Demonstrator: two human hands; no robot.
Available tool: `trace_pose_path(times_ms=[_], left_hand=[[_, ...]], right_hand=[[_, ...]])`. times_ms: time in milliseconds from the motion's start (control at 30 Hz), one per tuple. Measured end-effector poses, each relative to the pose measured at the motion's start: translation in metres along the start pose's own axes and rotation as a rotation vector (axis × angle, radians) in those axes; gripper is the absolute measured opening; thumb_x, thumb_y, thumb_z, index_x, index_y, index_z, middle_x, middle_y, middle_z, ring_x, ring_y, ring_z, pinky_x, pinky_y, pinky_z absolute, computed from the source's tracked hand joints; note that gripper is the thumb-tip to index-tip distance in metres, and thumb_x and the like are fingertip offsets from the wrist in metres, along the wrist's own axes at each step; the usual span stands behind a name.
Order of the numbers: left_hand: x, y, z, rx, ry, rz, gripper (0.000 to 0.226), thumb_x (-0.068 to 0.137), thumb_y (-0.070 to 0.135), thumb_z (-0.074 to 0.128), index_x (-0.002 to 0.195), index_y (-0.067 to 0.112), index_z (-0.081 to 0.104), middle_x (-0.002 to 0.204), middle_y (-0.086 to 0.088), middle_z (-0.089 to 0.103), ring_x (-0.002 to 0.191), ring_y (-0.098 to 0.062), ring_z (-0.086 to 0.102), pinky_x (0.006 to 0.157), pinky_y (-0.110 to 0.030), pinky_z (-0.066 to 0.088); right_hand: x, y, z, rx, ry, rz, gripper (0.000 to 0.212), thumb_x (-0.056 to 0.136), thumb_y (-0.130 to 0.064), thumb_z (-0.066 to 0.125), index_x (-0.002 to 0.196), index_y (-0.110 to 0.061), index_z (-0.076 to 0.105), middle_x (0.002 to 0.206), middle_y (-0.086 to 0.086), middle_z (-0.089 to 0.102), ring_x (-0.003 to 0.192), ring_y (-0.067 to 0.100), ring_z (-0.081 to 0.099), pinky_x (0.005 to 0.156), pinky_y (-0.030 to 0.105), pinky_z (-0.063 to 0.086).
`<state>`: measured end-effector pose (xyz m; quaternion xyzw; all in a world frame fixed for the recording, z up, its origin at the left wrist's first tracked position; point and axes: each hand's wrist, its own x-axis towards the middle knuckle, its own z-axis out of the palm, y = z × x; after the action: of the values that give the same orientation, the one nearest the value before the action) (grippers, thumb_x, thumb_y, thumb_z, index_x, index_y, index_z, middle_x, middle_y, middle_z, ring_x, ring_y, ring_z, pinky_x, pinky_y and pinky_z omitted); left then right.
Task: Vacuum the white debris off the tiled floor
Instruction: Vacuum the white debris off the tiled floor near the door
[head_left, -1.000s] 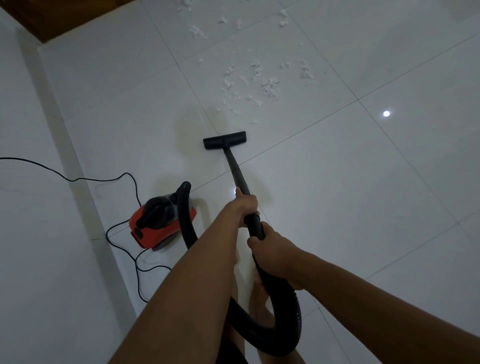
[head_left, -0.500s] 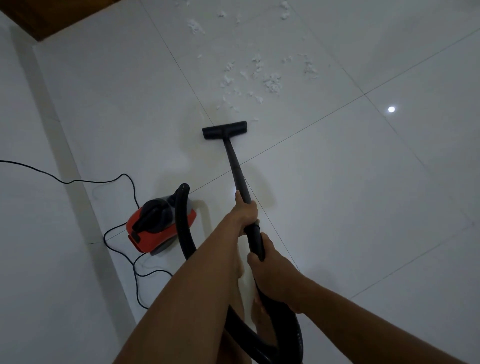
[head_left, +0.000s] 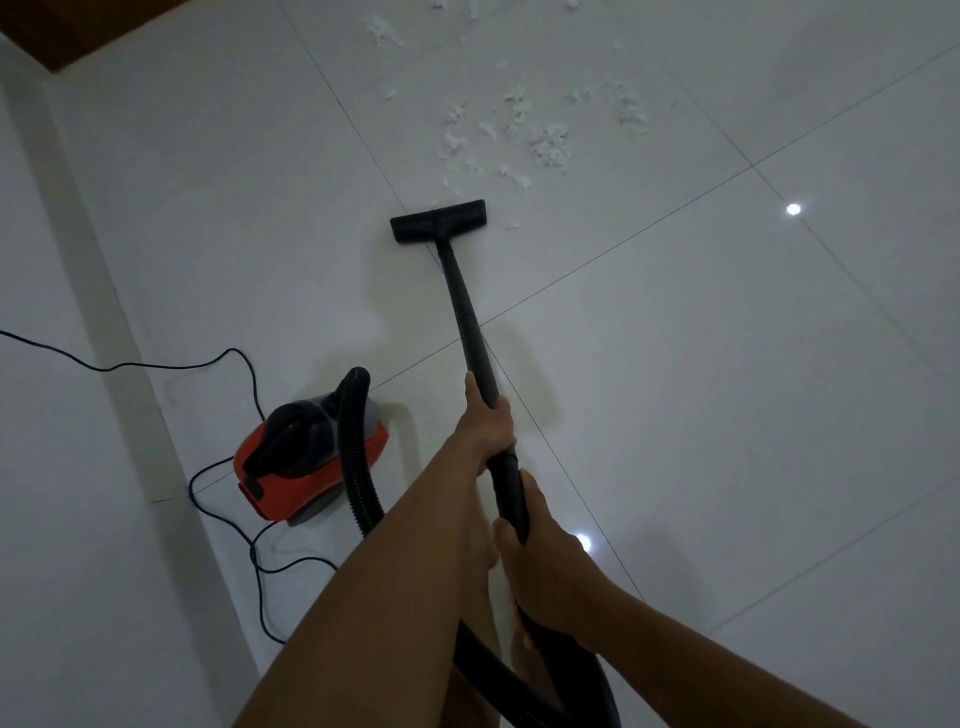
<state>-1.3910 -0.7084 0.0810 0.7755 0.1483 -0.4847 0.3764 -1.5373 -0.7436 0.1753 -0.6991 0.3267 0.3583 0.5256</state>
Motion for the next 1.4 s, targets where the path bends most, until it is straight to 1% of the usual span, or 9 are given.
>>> trace_pose_path(times_ms=[133, 267, 367, 500, 633, 767, 1033, 1200, 1400], left_hand=[[0.006, 0.001, 0.0, 0.003, 0.001, 0.006, 0.069, 0.107, 0.033, 0.032, 0.155, 0.038, -0.018, 0.099, -0.017, 0.064, 0.082, -0.023, 0.063, 0.077, -0.037, 0.052], [0.008, 0.006, -0.003, -0.048, -0.006, -0.001, 0.071, 0.107, 0.033, 0.033, 0.155, 0.04, -0.017, 0.09, -0.014, 0.061, 0.08, -0.022, 0.061, 0.083, -0.04, 0.056], [0.005, 0.014, -0.006, -0.071, -0.017, 0.001, 0.071, 0.107, 0.031, 0.034, 0.156, 0.04, -0.017, 0.089, -0.012, 0.059, 0.076, -0.02, 0.059, 0.079, -0.038, 0.056], [-0.002, 0.029, -0.011, -0.097, -0.033, -0.014, 0.071, 0.107, 0.029, 0.035, 0.156, 0.041, -0.016, 0.085, -0.01, 0.056, 0.071, -0.017, 0.056, 0.07, -0.034, 0.055], [-0.005, 0.04, -0.016, -0.094, -0.039, -0.03, 0.07, 0.108, 0.03, 0.034, 0.156, 0.041, -0.015, 0.084, -0.01, 0.056, 0.071, -0.016, 0.056, 0.063, -0.031, 0.052], [-0.002, 0.042, -0.021, -0.079, -0.04, -0.028, 0.07, 0.107, 0.03, 0.034, 0.156, 0.041, -0.015, 0.084, -0.01, 0.057, 0.071, -0.017, 0.057, 0.068, -0.034, 0.054], [0.015, 0.048, -0.033, -0.086, -0.039, -0.027, 0.071, 0.106, 0.032, 0.035, 0.155, 0.043, -0.016, 0.087, -0.01, 0.056, 0.077, -0.019, 0.057, 0.086, -0.042, 0.058], [0.029, 0.056, -0.041, -0.093, -0.029, -0.025, 0.071, 0.106, 0.033, 0.035, 0.155, 0.044, -0.015, 0.086, -0.01, 0.057, 0.074, -0.018, 0.057, 0.082, -0.04, 0.057], [0.048, 0.068, -0.054, -0.078, -0.018, -0.016, 0.07, 0.106, 0.032, 0.034, 0.154, 0.044, -0.016, 0.086, -0.009, 0.058, 0.075, -0.019, 0.058, 0.091, -0.045, 0.057]], right_hand=[[0.001, -0.004, -0.004, -0.019, 0.006, -0.04, 0.066, 0.109, -0.036, 0.035, 0.161, -0.03, -0.005, 0.093, -0.001, 0.06, 0.07, 0.009, 0.063, 0.073, 0.026, 0.059], [0.003, -0.011, -0.007, 0.002, 0.011, -0.042, 0.065, 0.109, -0.035, 0.036, 0.161, -0.033, -0.003, 0.101, 0.001, 0.06, 0.076, 0.013, 0.066, 0.079, 0.031, 0.061], [0.002, -0.019, -0.012, 0.01, 0.015, -0.041, 0.063, 0.109, -0.038, 0.037, 0.161, -0.033, 0.002, 0.099, -0.001, 0.061, 0.073, 0.013, 0.066, 0.077, 0.031, 0.061], [-0.004, -0.034, -0.025, 0.042, -0.001, -0.084, 0.059, 0.109, -0.037, 0.037, 0.161, -0.029, 0.009, 0.116, -0.006, 0.057, 0.079, 0.002, 0.057, 0.083, 0.019, 0.047], [-0.006, -0.044, -0.031, 0.076, -0.019, -0.101, 0.059, 0.109, -0.035, 0.039, 0.16, -0.027, 0.012, 0.113, -0.012, 0.046, 0.081, 0.002, 0.055, 0.085, 0.019, 0.045], [0.0, -0.046, -0.028, 0.05, -0.008, -0.09, 0.055, 0.109, -0.033, 0.038, 0.159, -0.03, 0.015, 0.106, -0.013, 0.051, 0.071, 0.002, 0.058, 0.062, 0.011, 0.046], [0.017, -0.058, -0.026, 0.022, -0.004, -0.057, 0.057, 0.109, -0.035, 0.038, 0.159, -0.031, 0.011, 0.1, 0.001, 0.063, 0.066, 0.008, 0.06, 0.064, 0.02, 0.053], [0.033, -0.067, -0.027, 0.026, -0.004, -0.064, 0.058, 0.109, -0.035, 0.037, 0.159, -0.033, 0.009, 0.097, 0.003, 0.065, 0.063, 0.009, 0.061, 0.059, 0.02, 0.051], [0.051, -0.085, -0.03, 0.025, -0.008, -0.055, 0.059, 0.109, -0.037, 0.037, 0.16, -0.032, 0.007, 0.101, 0.005, 0.067, 0.061, 0.009, 0.064, 0.055, 0.018, 0.051]])
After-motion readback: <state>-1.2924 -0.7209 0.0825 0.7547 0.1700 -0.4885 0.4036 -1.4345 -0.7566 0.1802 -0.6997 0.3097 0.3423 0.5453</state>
